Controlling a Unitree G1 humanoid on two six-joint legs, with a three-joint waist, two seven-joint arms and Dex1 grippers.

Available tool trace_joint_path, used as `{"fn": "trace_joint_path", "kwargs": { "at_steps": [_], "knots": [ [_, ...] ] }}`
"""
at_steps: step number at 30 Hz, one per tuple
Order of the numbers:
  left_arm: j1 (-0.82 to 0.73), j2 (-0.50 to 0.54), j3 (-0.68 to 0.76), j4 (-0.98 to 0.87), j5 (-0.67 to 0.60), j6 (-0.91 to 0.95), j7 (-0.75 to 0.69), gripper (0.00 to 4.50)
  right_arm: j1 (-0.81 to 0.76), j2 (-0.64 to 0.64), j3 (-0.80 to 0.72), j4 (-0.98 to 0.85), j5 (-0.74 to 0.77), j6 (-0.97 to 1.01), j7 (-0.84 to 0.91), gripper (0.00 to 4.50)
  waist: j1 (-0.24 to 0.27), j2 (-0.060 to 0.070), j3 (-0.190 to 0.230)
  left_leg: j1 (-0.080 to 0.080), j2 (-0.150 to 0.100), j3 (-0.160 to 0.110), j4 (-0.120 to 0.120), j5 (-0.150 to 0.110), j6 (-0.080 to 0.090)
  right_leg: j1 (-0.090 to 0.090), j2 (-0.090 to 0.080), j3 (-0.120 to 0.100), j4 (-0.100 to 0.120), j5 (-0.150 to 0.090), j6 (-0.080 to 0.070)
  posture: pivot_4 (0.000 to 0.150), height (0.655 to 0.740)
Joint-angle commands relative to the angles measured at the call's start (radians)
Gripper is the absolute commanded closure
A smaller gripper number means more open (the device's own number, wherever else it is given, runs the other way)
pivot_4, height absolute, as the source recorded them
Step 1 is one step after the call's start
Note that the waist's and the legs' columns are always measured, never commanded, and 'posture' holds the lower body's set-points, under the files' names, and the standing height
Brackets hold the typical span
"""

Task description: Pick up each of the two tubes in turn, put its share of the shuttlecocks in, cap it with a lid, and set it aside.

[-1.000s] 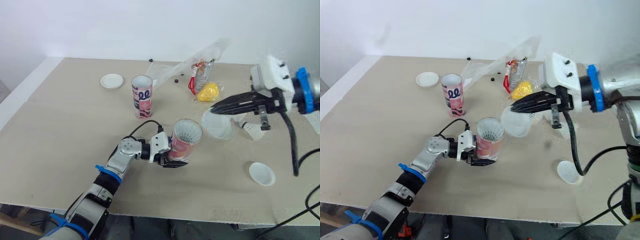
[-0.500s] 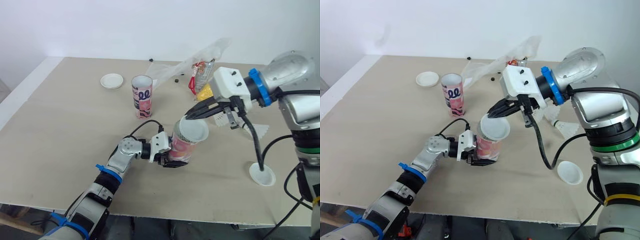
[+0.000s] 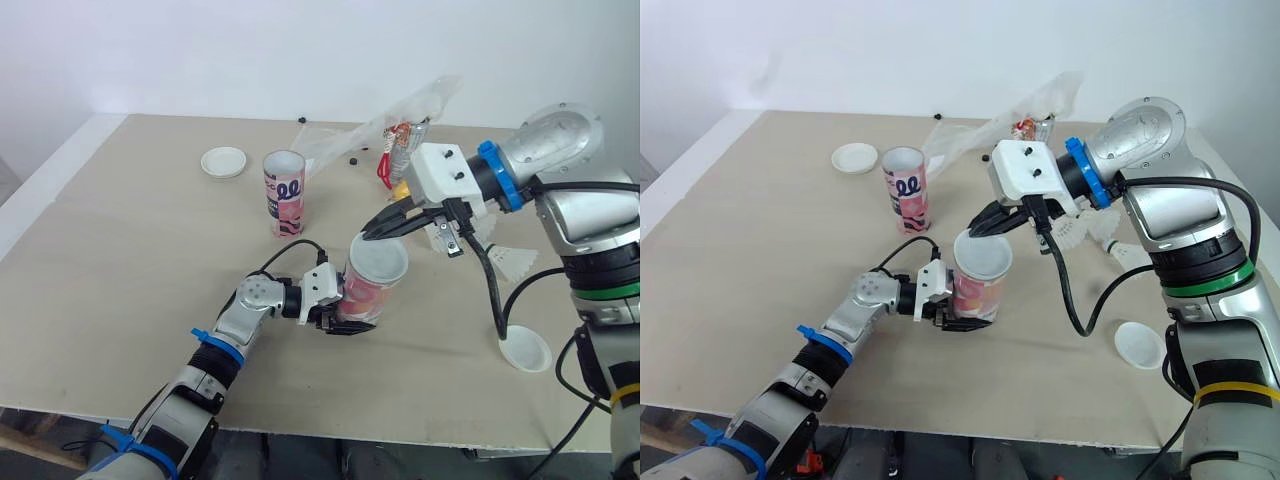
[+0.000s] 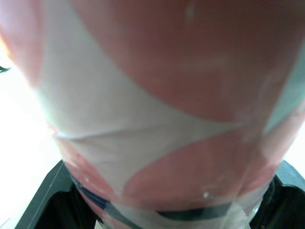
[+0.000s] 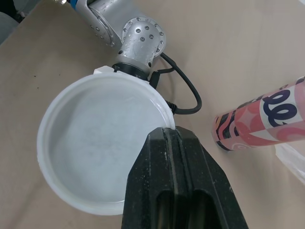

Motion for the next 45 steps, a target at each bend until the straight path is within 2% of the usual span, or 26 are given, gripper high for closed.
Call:
{"fn": "trace_joint_path", "kwargs": {
  "at_steps": [1, 7, 9, 10, 12, 13, 14, 15, 23, 27, 29, 30, 31, 32, 33, 35, 45],
  "knots": [
    [0.007, 0.002, -0.011, 0.015, 0.024, 0.015, 0.018, 1.07, -0.023, -0.002, -0.003, -0.022, -0.001, -0.026, 0.045, 4.41, 0.0, 0.0, 0.0, 0.0, 0.0, 0.0, 0.0, 0.0, 0.0, 0.0, 0.0, 0.0, 0.0, 0.0, 0.0, 0.15, 0.74],
    [0.009, 0.002, -0.009, 0.013, 0.023, 0.018, 0.021, 1.07, -0.023, -0.022, 0.029, -0.019, 0.003, -0.033, 0.045, 4.41, 0.0, 0.0, 0.0, 0.0, 0.0, 0.0, 0.0, 0.0, 0.0, 0.0, 0.0, 0.0, 0.0, 0.0, 0.0, 0.15, 0.74],
    [0.01, 0.002, -0.009, 0.011, 0.022, 0.021, 0.021, 1.07, -0.02, -0.034, 0.04, -0.024, 0.019, -0.005, 0.045, 3.84, 0.0, 0.0, 0.0, 0.0, 0.0, 0.0, 0.0, 0.0, 0.0, 0.0, 0.0, 0.0, 0.0, 0.0, 0.0, 0.15, 0.74],
    [0.01, 0.002, -0.008, 0.01, 0.022, 0.022, 0.02, 1.07, -0.018, -0.033, 0.038, -0.025, 0.02, -0.008, 0.045, 3.41, 0.0, 0.0, 0.0, 0.0, 0.0, 0.0, 0.0, 0.0, 0.0, 0.0, 0.0, 0.0, 0.0, 0.0, 0.0, 0.15, 0.74],
    [0.011, 0.002, -0.008, 0.009, 0.021, 0.025, 0.02, 1.07, -0.015, -0.03, 0.025, -0.027, 0.024, -0.002, 0.045, 3.01, 0.0, 0.0, 0.0, 0.0, 0.0, 0.0, 0.0, 0.0, 0.0, 0.0, 0.0, 0.0, 0.0, 0.0, 0.0, 0.15, 0.74],
    [0.012, 0.003, -0.007, 0.007, 0.02, 0.027, 0.02, 1.07, -0.015, -0.028, 0.014, -0.026, 0.024, 0.003, 0.044, 2.44, 0.0, 0.0, 0.0, 0.0, 0.0, 0.0, 0.0, 0.0, 0.0, 0.0, 0.0, 0.0, 0.0, 0.0, 0.0, 0.15, 0.74],
    [0.012, 0.003, -0.006, 0.006, 0.019, 0.028, 0.019, 1.07, -0.015, -0.028, 0.008, -0.026, 0.024, 0.008, 0.043, 2.27, 0.0, 0.0, 0.0, 0.0, 0.0, 0.0, 0.0, 0.0, 0.0, 0.0, 0.0, 0.0, 0.0, 0.0, 0.0, 0.15, 0.74],
    [0.013, 0.004, -0.005, 0.005, 0.019, 0.029, 0.019, 1.07, -0.017, -0.03, 0.0, -0.023, 0.027, 0.015, 0.042, 1.76, 0.0, 0.0, 0.0, 0.0, 0.0, 0.0, 0.0, 0.0, 0.0, 0.0, 0.0, 0.0, 0.0, 0.0, 0.0, 0.15, 0.74],
    [0.017, 0.006, -0.007, -0.003, 0.019, 0.034, 0.019, 1.07, -0.024, -0.025, -0.155, -0.013, 0.166, 0.245, -0.051, 1.76, 0.0, 0.0, 0.0, 0.0, 0.0, 0.0, 0.0, 0.0, 0.0, 0.0, 0.0, 0.0, 0.0, 0.0, 0.0, 0.15, 0.74],
    [0.016, 0.008, -0.004, -0.001, 0.018, 0.034, 0.016, 1.07, 0.06, -0.034, -0.271, -0.073, 0.311, 0.429, -0.101, 1.76, 0.0, 0.0, 0.0, 0.0, 0.0, 0.0, 0.0, 0.0, 0.0, 0.0, 0.0, 0.0, 0.0, 0.0, -0.001, 0.15, 0.74],
    [0.015, 0.009, -0.004, 0.0, 0.017, 0.034, 0.015, 1.07, 0.109, -0.05, -0.28, -0.111, 0.325, 0.444, -0.103, 2.32, 0.001, 0.0, 0.0, 0.0, 0.0, -0.001, 0.0, 0.0, 0.0, 0.0, 0.0, 0.0, 0.0, 0.0, -0.001, 0.15, 0.74],
    [0.015, 0.01, -0.004, -0.001, 0.017, 0.034, 0.014, 1.07, 0.129, -0.054, -0.281, -0.129, 0.326, 0.446, -0.108, 2.43, 0.001, 0.0, 0.0, 0.0, 0.0, -0.001, 0.0, 0.0, 0.0, 0.001, 0.0, 0.0, 0.0, 0.0, -0.001, 0.15, 0.74],
    [0.014, 0.01, -0.004, 0.0, 0.017, 0.034, 0.014, 1.07, 0.146, -0.051, -0.282, -0.145, 0.326, 0.451, -0.122, 2.92, 0.0, 0.0, 0.0, 0.0, 0.0, -0.001, 0.0, 0.0, 0.0, 0.001, 0.0, 0.0, 0.0, 0.0, -0.001, 0.15, 0.74],
    [0.013, 0.009, -0.004, 0.001, 0.018, 0.034, 0.014, 1.07, 0.165, -0.045, -0.283, -0.165, 0.328, 0.457, -0.141, 3.09, -0.001, 0.0, 0.0, 0.0, 0.0, -0.001, 0.0, 0.0, 0.0, 0.001, 0.0, 0.0, 0.0, 0.0, -0.001, 0.15, 0.74],
    [0.012, 0.009, -0.004, 0.002, 0.018, 0.034, 0.014, 1.07, 0.177, -0.041, -0.282, -0.182, 0.333, 0.467, -0.156, 3.72, -0.001, 0.0, 0.0, 0.0, 0.0, -0.001, 0.0, 0.0, 0.0, 0.0, 0.0, 0.0, 0.0, 0.0, 0.0, 0.15, 0.74],
    [0.011, 0.009, -0.004, 0.001, 0.018, 0.035, 0.014, 1.07, 0.195, -0.029, -0.272, -0.219, 0.339, 0.483, -0.185, 4.45, -0.002, 0.0, 0.0, 0.0, 0.0, -0.001, 0.0, 0.0, 0.0, 0.0, 0.0, 0.0, 0.0, 0.0, 0.0, 0.15, 0.74],
    [0.015, 0.008, -0.004, -0.003, 0.018, 0.041, 0.019, 1.07, 0.235, -0.046, -0.157, -0.27, 0.274, 0.454, -0.187, 4.45, -0.003, 0.0, 0.0, 0.0, 0.0, -0.001, 0.0, 0.0, 0.0, 0.0, 0.0, 0.0, 0.0, 0.0, 0.0, 0.15, 0.74]
  ]
}}
